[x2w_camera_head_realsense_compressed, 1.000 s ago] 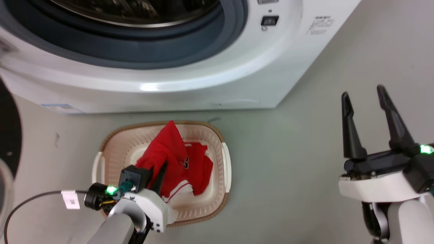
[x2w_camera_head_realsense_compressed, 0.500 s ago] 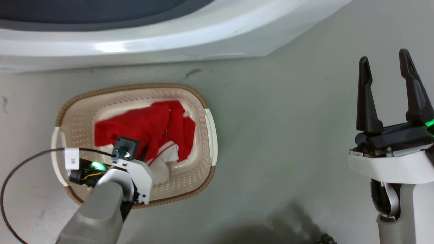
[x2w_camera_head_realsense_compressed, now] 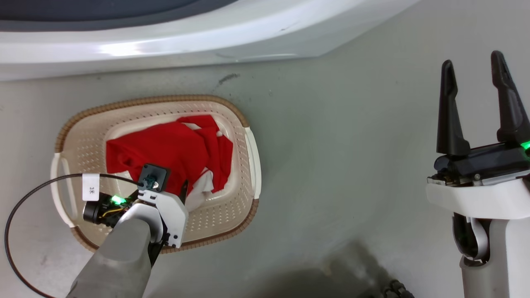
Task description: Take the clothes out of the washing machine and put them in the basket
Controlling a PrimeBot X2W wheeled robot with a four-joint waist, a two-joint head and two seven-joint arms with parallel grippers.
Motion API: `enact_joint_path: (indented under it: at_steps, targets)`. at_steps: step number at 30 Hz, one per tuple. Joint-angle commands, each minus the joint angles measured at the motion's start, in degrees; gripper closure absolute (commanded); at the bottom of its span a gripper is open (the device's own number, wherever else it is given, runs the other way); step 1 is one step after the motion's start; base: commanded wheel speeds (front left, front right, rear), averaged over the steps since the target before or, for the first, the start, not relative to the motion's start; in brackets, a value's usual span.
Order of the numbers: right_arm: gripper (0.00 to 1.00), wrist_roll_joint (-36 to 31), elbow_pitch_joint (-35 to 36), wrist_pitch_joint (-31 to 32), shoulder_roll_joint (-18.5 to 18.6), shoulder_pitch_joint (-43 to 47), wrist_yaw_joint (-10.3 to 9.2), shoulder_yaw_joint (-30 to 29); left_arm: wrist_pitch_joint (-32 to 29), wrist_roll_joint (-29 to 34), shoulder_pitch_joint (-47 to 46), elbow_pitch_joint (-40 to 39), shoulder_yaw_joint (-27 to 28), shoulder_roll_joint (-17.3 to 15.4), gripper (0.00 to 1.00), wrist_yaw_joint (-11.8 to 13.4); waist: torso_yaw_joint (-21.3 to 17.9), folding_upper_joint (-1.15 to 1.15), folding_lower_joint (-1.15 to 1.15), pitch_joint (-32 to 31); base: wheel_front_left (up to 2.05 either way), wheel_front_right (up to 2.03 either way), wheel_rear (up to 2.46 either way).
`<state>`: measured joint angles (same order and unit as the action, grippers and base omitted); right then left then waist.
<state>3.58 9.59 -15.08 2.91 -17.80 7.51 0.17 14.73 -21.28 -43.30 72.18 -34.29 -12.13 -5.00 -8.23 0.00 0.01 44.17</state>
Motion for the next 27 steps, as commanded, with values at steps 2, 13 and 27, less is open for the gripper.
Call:
enact_joint_path:
  at_steps: [2,13,27]
  targets:
    - [0.0,0.1,-0.4,-0.1,0.0,0.4,-0.04,0.2,0.5,-0.5,1.2,-0.8,0.4,0.1,0.0,0.2,0.9,0.0,-0.01,-2.6,0.0,0.0,0.0]
    - [0.0,-1.3,-3.3,-0.1,0.0,5.6,-0.04,0.4,0.5,1.0,11.9,-20.9,7.8,-0.6,0.0,4.5,4.6,0.0,-0.01,-14.0,0.0,0.0,0.0]
    - [0.0,-2.3,-5.5,-0.1,0.0,12.8,-0.04,-0.6,0.5,11.6,29.4,-50.4,21.3,3.2,0.0,9.2,8.1,0.0,-0.01,-26.9,0.0,0.0,0.0]
